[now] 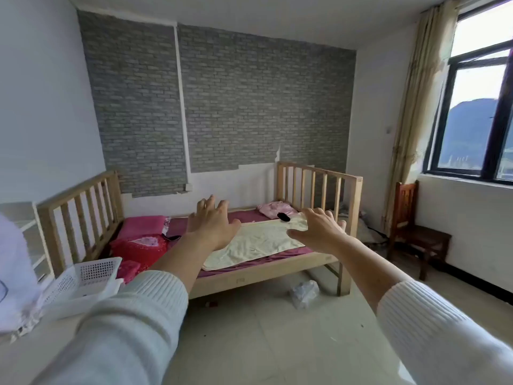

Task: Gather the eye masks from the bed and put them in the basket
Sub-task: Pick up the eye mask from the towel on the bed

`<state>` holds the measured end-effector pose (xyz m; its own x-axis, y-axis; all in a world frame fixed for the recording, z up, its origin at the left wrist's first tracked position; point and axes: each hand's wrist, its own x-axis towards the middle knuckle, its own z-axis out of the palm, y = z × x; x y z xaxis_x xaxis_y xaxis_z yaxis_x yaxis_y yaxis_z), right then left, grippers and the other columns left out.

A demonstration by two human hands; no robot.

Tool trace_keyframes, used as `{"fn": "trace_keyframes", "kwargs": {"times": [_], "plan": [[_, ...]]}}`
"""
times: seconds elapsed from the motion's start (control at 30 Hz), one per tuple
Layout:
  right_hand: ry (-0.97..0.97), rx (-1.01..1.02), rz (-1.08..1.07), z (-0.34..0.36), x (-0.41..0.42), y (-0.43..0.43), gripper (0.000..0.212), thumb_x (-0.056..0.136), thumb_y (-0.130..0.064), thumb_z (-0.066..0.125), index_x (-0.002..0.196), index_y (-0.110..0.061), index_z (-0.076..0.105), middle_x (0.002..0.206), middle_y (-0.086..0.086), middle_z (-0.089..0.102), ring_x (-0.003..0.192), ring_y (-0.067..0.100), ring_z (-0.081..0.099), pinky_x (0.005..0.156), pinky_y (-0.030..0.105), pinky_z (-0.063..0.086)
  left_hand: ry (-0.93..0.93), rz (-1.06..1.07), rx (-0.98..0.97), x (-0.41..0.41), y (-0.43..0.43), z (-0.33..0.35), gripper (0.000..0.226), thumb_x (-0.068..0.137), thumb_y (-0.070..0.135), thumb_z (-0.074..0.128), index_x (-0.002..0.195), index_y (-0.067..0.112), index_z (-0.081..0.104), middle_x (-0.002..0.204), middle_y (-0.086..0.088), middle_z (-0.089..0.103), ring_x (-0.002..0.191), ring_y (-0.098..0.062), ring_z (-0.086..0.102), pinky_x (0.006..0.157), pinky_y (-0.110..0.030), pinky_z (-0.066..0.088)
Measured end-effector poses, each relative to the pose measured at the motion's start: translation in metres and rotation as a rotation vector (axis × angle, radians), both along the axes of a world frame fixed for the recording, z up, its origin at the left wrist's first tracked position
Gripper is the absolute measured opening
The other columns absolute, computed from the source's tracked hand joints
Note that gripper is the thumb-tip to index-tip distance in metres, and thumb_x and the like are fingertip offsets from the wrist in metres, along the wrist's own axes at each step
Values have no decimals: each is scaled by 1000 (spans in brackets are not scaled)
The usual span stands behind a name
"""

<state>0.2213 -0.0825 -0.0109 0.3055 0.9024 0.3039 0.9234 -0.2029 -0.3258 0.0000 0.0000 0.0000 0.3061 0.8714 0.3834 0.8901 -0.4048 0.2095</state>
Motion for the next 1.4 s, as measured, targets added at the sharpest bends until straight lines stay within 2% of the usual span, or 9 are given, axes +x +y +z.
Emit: {"fn": "trace_keyframes", "kwargs": {"times": [0.53, 0.77, 0.97, 1.17, 1.3, 1.4], "plan": [[-29, 41, -14, -6, -4, 48, 80, 77, -61, 57, 143, -25, 29, 147, 4, 39, 135, 30, 31, 106, 60, 24, 66, 10, 14, -6, 38, -3, 66, 89, 51, 42, 146, 20, 28, 160, -9, 17, 145, -29, 14, 111, -51, 26], [-38, 38, -26, -8, 12, 93, 77, 78, -59, 58, 141, -22, 33, 146, 4, 41, 133, 30, 33, 104, 59, 26, 76, 6, 5, 10, 81, -12, 64, 89, 50, 41, 144, 20, 31, 157, -9, 24, 143, -28, 18, 108, -51, 30], [-48, 23, -24, -18, 50, 162, 74, 79, -58, 58, 138, -21, 35, 143, 5, 43, 132, 29, 34, 105, 59, 25, 68, -25, -16, 55, 147, -21, 63, 89, 49, 41, 144, 19, 32, 155, -11, 26, 142, -29, 18, 108, -49, 31], [-49, 19, -26, -15, 111, 252, 62, 78, -61, 58, 121, -19, 45, 130, 5, 50, 124, 29, 39, 101, 58, 28, 79, -36, -11, 118, 236, -24, 60, 89, 47, 41, 142, 19, 35, 151, -9, 31, 139, -28, 22, 106, -47, 32], [-54, 35, -29, -5, 162, 322, 69, 80, -56, 59, 135, -20, 38, 139, 6, 45, 130, 30, 36, 105, 59, 24, 51, -33, -3, 170, 308, -13, 61, 89, 48, 42, 142, 19, 35, 152, -9, 31, 139, -29, 23, 106, -47, 32], [-55, 38, -42, -7, 195, 374, 69, 81, -54, 58, 137, -20, 36, 140, 5, 45, 130, 30, 35, 106, 59, 24, 36, -57, 0, 208, 360, -15, 62, 89, 49, 41, 142, 18, 35, 152, -9, 31, 140, -28, 22, 107, -47, 33]]}}
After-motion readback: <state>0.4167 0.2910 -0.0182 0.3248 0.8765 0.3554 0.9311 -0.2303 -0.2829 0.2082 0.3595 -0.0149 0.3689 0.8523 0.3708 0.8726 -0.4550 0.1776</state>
